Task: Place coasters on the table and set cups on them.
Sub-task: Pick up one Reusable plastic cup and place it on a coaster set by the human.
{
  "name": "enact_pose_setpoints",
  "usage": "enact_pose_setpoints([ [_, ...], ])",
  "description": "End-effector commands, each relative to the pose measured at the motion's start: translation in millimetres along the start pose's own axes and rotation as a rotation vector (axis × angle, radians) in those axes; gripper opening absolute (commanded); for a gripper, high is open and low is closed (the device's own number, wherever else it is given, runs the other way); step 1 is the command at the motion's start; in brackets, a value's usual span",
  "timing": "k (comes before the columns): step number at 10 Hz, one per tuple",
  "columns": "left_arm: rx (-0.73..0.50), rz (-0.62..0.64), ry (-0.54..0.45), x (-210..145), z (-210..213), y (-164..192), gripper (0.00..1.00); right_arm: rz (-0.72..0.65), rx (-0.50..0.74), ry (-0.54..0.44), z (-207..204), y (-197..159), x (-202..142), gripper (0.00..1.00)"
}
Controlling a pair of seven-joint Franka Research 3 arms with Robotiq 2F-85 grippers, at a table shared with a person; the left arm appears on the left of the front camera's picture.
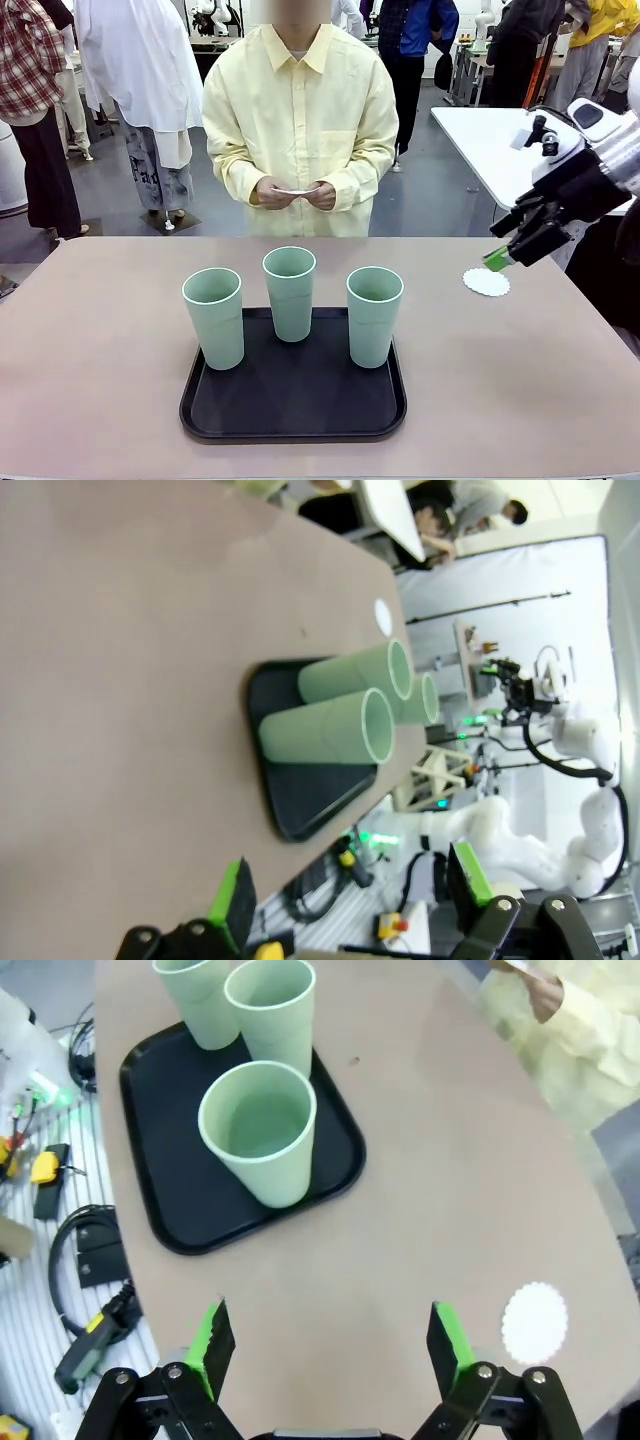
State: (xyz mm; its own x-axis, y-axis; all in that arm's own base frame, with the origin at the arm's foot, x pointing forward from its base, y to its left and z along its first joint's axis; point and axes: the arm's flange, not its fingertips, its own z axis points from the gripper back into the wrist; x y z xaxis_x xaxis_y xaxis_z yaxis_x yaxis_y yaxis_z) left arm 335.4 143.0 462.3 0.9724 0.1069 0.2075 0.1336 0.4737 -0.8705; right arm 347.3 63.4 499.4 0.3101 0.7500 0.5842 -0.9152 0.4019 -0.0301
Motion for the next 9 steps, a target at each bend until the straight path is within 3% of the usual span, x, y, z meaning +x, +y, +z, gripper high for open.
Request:
enact_pose_setpoints([
  [1,-0.017,-0.016,-0.011,1,1,0,1.00,0.037,-0.033,-0.008,-32,15,-22,1.00],
  [2,-0.017,-0.016,-0.011,1,1,0,1.00,0.026,-0.025,-0.016,-34,15,-27,1.00],
  [3,-0.017,-0.016,-0.011,1,1,0,1.00,0.014,-0.018,-0.002,-7,-2,5,1.00],
  [6,-0.017,-0.016,-0.011,1,1,0,1.00,0.015,-0.024,-0.008,-11,-6,5,1.00],
  [7,-0.017,-0.016,-0.011,1,1,0,1.00,0.146,0.080,-0.054,-4,-15,-18,1.00],
  [9,-0.017,-0.016,-0.011,1,1,0,1.00,0.285,0.181,-0.288,-14,-50,-46,1.00],
])
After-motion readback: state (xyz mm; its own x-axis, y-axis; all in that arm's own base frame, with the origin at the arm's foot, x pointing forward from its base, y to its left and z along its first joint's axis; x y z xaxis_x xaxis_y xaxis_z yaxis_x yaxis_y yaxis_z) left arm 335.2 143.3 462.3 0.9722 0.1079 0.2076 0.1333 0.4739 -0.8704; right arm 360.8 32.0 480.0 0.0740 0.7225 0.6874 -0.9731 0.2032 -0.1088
